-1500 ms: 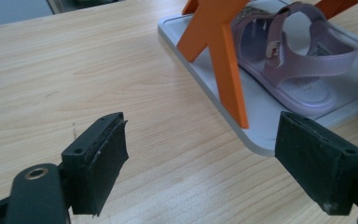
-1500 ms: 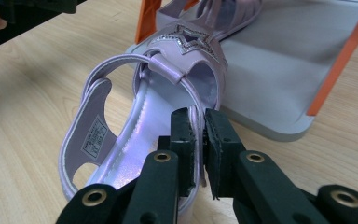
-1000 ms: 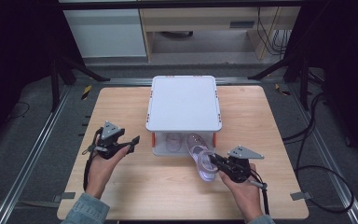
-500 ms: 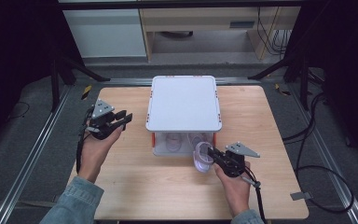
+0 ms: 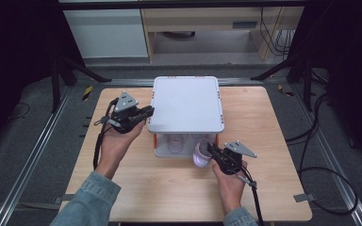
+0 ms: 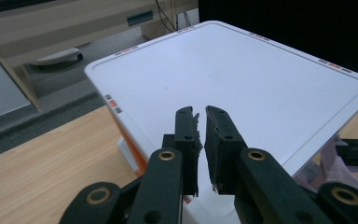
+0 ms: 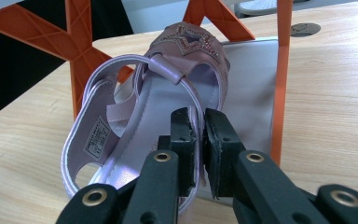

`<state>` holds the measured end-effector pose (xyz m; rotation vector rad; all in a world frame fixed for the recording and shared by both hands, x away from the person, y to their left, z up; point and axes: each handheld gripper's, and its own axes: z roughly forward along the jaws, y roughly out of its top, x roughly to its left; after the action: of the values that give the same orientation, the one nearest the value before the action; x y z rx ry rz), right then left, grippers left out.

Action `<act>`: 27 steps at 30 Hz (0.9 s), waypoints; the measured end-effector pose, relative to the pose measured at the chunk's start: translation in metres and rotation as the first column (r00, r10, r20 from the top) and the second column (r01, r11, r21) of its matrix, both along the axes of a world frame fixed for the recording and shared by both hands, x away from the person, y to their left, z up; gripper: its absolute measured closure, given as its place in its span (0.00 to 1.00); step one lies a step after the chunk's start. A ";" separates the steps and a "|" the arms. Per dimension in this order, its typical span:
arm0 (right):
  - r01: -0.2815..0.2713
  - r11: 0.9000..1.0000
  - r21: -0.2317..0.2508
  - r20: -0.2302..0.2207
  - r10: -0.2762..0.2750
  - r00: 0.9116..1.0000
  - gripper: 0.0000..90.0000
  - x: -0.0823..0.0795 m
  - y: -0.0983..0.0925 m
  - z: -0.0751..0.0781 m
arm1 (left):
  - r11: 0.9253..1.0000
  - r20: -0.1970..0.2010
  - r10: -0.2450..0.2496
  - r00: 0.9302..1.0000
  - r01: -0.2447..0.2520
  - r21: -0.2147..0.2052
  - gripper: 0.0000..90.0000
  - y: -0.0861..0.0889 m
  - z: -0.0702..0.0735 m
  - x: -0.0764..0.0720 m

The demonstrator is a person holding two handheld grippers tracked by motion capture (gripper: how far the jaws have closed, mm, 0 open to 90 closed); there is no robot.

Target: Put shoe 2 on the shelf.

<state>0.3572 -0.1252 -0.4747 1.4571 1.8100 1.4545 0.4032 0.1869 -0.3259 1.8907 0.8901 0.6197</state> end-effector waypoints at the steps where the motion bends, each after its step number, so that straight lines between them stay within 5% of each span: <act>1: 0.003 1.000 -0.002 0.001 -0.003 1.000 0.92 0.001 0.001 -0.001 | 1.000 -0.003 -0.002 1.000 0.003 0.007 0.92 -0.003 -0.001 0.001; 16: 0.044 0.999 0.029 -0.045 -0.043 0.998 0.92 0.021 0.012 -0.013 | 0.997 -0.050 -0.013 0.999 0.016 0.069 0.92 -0.027 -0.020 0.010; 21: 0.055 0.995 0.084 -0.073 -0.049 0.996 0.92 0.029 0.011 -0.018 | 0.997 -0.053 -0.015 0.998 0.018 0.070 0.92 -0.028 -0.023 0.012; 27: 0.073 0.993 0.090 -0.099 -0.065 0.993 0.91 0.036 0.011 -0.022 | 0.998 -0.063 -0.006 0.998 0.010 0.062 0.92 -0.028 -0.027 0.014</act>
<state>0.3934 -0.1144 -0.4963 1.6446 1.7488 1.4761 0.4168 0.1591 -0.3534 1.9778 0.9128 0.5920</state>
